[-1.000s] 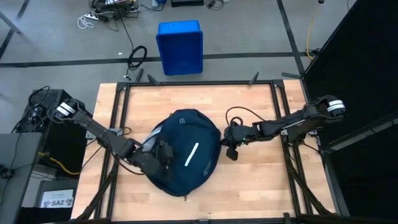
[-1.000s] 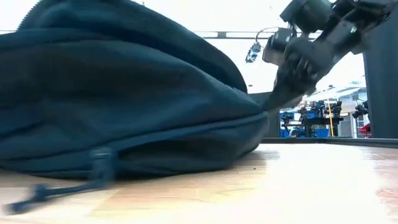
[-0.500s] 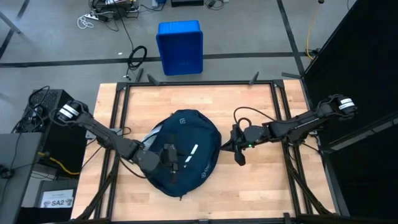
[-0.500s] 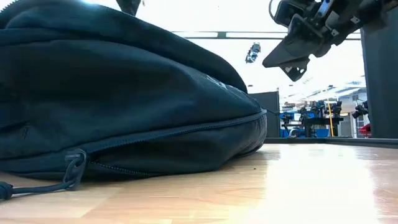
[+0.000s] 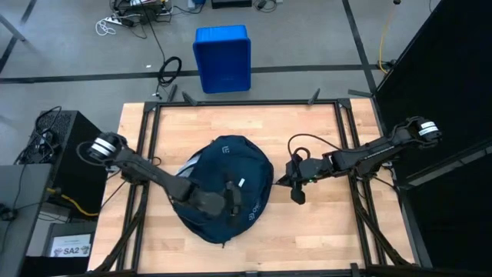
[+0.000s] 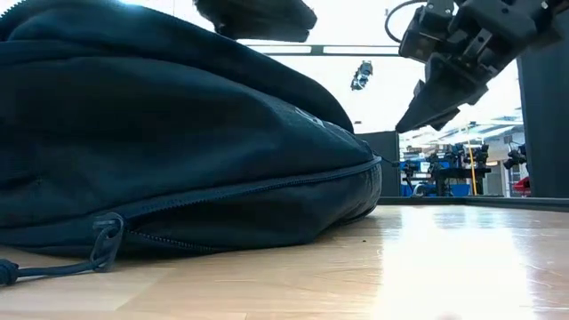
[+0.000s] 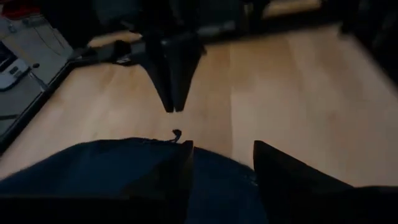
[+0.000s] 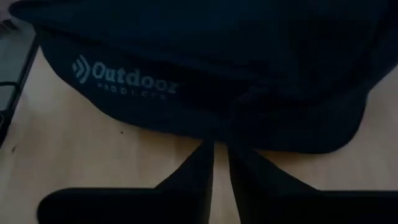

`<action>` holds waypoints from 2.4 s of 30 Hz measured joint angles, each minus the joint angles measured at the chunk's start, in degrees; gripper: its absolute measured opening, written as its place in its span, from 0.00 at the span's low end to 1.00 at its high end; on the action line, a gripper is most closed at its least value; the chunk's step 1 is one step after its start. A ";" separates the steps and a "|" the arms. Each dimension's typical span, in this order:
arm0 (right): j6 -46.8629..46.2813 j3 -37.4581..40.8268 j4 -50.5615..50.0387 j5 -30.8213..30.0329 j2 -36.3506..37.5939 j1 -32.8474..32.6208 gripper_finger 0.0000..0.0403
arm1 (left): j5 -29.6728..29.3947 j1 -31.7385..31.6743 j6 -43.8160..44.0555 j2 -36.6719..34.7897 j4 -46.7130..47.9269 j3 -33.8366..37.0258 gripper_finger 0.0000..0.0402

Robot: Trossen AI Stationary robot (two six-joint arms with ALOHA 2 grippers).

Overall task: Unpack backpack
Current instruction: Close the dark blue backpack

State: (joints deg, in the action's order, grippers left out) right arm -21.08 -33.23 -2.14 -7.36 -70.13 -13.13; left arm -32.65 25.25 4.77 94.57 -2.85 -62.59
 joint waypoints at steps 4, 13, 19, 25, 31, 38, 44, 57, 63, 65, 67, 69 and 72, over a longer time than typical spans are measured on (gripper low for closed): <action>-0.17 0.00 -0.29 -2.51 0.00 -1.19 0.11 | -1.97 -0.61 -1.88 6.76 15.68 -11.25 0.36; 7.43 1.32 -1.33 -8.15 -0.04 -4.86 0.19 | -3.64 -1.33 -2.82 13.89 23.28 -21.28 0.36; 8.17 6.80 6.61 -10.76 -0.07 -6.87 0.32 | -3.62 -1.92 -5.16 13.89 22.10 -21.37 0.36; 11.83 12.30 16.98 -14.13 -0.07 -7.15 0.45 | -2.58 -3.07 -6.69 14.45 19.43 -21.37 0.45; 11.89 13.00 18.33 -14.14 -0.07 -6.25 0.49 | -2.60 -4.34 -7.69 14.59 15.76 -21.35 0.57; 12.25 13.00 19.85 -13.12 -0.09 -4.13 0.43 | -2.59 -4.91 -9.04 16.78 9.42 -21.39 0.62; 11.84 13.00 20.52 -8.89 -0.09 -2.78 0.41 | -2.51 -4.91 -10.42 18.50 9.03 -21.24 0.62; 11.21 12.86 31.76 -7.38 -10.38 -1.08 0.47 | -3.71 -4.91 -10.18 18.83 9.03 -21.28 0.62; 11.75 9.95 32.16 -7.26 -17.14 1.20 0.44 | -3.76 -4.89 -10.18 18.83 9.68 -21.28 0.62; 12.37 9.40 32.09 -6.10 -17.99 1.36 0.39 | -3.76 -4.89 -10.13 18.83 10.44 -21.29 0.62; 12.74 9.19 32.14 -5.02 -18.08 1.33 0.32 | -3.78 -4.89 -10.12 18.83 11.23 -21.28 0.62; 12.65 9.16 31.89 -4.55 -17.85 1.33 0.26 | -3.78 -4.89 -9.99 18.83 12.23 -21.28 0.62; 12.65 9.14 32.07 -3.46 -17.26 1.29 0.17 | -3.80 -4.97 -8.89 18.83 14.05 -21.28 0.62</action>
State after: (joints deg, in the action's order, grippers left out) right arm -8.43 -24.10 29.92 -10.82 -87.39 -11.84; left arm -36.44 20.28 -4.12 113.40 11.19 -83.88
